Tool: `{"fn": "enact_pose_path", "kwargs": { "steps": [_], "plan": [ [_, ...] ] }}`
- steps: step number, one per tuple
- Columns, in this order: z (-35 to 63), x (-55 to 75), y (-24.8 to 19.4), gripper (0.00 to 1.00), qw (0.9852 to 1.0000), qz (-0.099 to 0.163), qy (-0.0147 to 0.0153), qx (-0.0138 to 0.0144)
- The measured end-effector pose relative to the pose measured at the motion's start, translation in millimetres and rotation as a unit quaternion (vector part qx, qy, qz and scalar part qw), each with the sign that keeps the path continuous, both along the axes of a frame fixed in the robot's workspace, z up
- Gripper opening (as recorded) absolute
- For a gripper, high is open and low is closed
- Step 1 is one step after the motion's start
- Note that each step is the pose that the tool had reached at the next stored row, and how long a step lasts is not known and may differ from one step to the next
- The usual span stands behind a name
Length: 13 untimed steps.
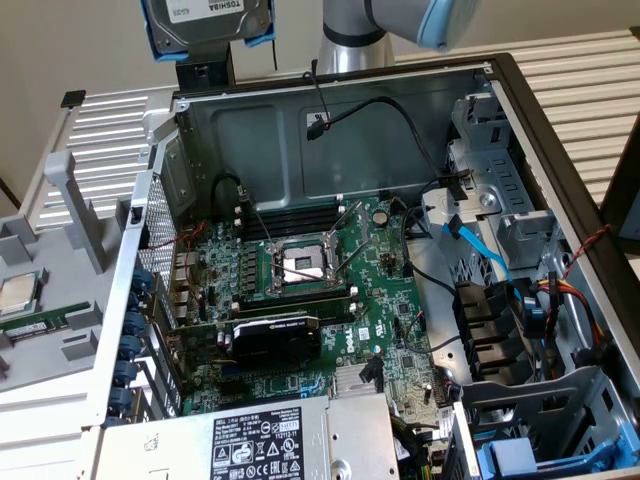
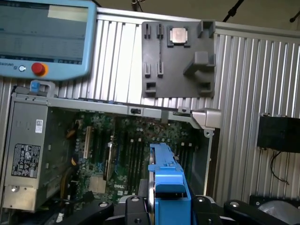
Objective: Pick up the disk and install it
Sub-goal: 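Pick up the disk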
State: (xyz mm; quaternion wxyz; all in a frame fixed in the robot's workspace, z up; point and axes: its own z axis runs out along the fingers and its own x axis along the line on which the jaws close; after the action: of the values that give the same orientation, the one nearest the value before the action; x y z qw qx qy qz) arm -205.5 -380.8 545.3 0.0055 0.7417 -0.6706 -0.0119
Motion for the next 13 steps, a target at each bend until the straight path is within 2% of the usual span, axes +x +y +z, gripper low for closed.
{"fn": "enact_pose_path", "kwargs": {
  "steps": [5,13],
  "plan": [
    [0.0,16.9,-14.2,0.37,1.0000,0.000,0.0001,0.0000],
    [0.0,49.1,-30.9,0.37,1.0000,0.000,0.0002,0.0006]
  ]
}}
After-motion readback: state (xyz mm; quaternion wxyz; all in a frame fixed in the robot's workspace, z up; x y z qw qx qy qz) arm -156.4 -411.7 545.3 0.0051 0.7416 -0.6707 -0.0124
